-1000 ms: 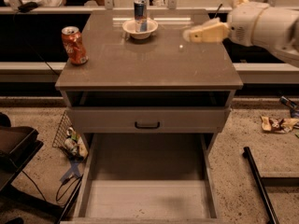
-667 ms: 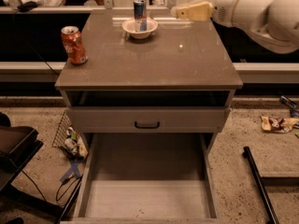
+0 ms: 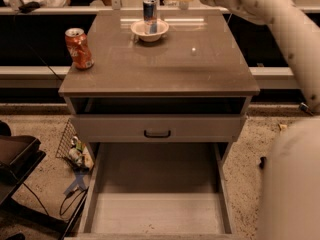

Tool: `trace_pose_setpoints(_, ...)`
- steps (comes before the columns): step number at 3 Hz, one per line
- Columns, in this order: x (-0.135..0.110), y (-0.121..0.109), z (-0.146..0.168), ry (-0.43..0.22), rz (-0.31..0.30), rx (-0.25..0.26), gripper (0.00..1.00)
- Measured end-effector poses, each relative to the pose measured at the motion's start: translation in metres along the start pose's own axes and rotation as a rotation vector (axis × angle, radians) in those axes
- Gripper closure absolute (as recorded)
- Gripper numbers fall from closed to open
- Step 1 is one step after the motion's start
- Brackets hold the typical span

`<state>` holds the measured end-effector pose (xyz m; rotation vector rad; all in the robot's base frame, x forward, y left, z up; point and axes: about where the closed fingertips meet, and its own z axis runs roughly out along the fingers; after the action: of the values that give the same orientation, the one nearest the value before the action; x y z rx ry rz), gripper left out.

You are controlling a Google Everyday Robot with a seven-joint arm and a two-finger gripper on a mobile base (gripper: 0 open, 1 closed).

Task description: Pick redbull can from paper bowl and place on counter

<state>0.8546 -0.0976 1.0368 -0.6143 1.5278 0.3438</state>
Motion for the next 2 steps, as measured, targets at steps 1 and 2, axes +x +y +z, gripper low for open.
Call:
trace_pose_setpoints(1,0.014,-0.006,0.058,0.037,0.014,-0.001,0.00)
trace_pose_setpoints(2,0.023,0.001,0.069,0.045,0.014,-0.006,0.00)
